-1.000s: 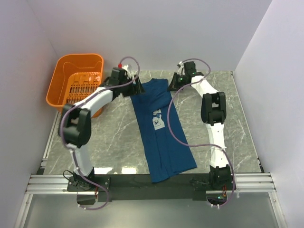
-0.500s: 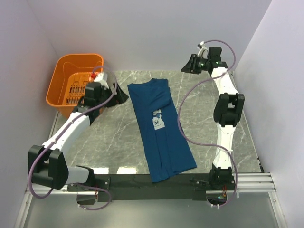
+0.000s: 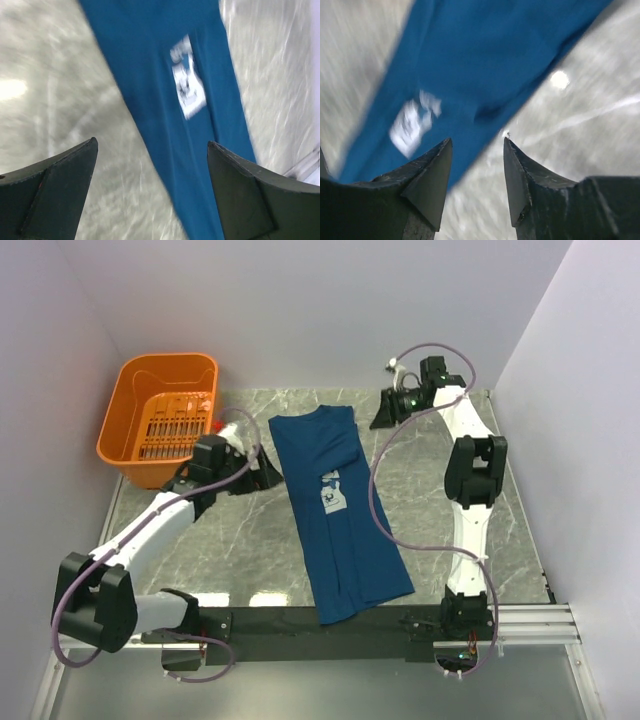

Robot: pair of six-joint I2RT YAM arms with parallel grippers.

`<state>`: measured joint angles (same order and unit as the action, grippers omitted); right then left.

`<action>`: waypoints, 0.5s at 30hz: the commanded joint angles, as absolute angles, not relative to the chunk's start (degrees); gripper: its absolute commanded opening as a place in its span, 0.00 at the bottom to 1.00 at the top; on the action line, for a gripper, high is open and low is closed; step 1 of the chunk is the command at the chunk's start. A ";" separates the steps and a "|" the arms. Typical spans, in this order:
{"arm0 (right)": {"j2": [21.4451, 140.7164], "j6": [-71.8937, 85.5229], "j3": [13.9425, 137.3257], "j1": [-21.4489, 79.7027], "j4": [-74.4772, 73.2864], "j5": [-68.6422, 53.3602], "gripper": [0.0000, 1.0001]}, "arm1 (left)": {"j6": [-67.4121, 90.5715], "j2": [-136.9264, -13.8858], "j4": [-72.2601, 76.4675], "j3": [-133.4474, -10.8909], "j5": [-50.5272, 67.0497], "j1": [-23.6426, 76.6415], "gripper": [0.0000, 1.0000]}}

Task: Fold and stack the t-shirts

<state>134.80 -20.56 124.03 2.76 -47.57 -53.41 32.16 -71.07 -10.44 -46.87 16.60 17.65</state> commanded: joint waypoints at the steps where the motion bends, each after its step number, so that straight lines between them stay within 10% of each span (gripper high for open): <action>1: 122.54 -51.43 113.62 3.78 -64.76 -49.60 0.53 | 25.32 -69.43 -14.58 -48.87 15.56 24.50 0.96; 6: 105.25 -76.27 90.92 3.78 -66.89 -46.24 0.63 | 18.55 -66.36 -14.07 -47.47 12.84 35.05 0.96; 10: 104.67 -60.95 84.38 6.67 -58.46 -42.19 0.63 | 22.49 -66.97 -13.01 -45.79 6.78 35.42 0.96; 15: 110.46 -37.24 87.27 8.79 -50.29 -40.69 0.35 | 31.19 -77.59 -5.28 -49.73 4.75 34.81 0.91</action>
<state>106.85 -51.64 85.56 8.08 -57.01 -42.63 26.30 -72.47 -10.85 -47.00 7.99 35.24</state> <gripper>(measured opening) 0.387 0.925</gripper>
